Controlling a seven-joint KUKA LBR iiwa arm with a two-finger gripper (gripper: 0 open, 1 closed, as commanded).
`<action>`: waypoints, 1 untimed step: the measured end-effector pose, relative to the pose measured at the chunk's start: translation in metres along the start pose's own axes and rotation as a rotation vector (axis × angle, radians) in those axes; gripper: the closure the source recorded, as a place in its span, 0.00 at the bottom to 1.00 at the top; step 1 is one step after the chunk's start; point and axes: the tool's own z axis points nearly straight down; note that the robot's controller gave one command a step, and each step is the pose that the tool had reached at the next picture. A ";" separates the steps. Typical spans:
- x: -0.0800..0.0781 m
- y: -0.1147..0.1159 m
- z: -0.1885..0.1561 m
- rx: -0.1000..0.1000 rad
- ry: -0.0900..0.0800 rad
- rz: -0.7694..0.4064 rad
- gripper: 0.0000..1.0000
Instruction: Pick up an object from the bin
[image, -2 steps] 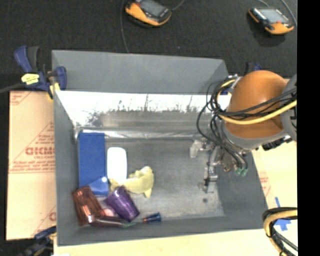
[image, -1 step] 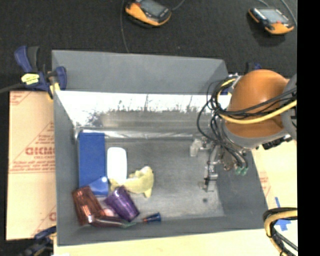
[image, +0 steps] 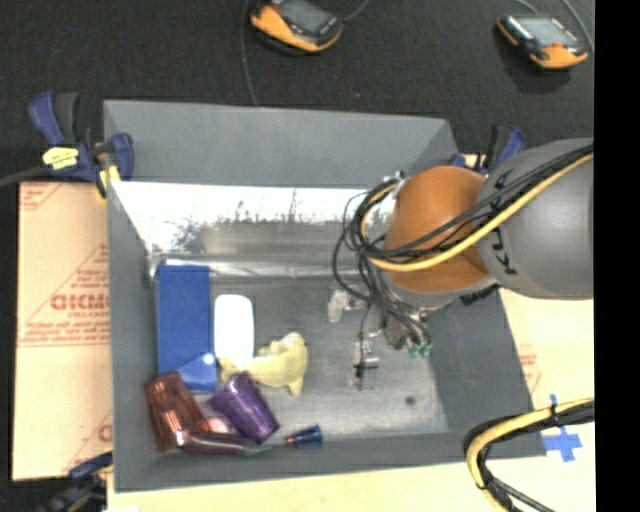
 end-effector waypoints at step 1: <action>-0.011 0.044 0.009 0.001 -0.001 0.188 0.00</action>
Offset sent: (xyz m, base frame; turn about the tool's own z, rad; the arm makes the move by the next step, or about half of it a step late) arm 0.0090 0.0791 -0.0258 -0.4353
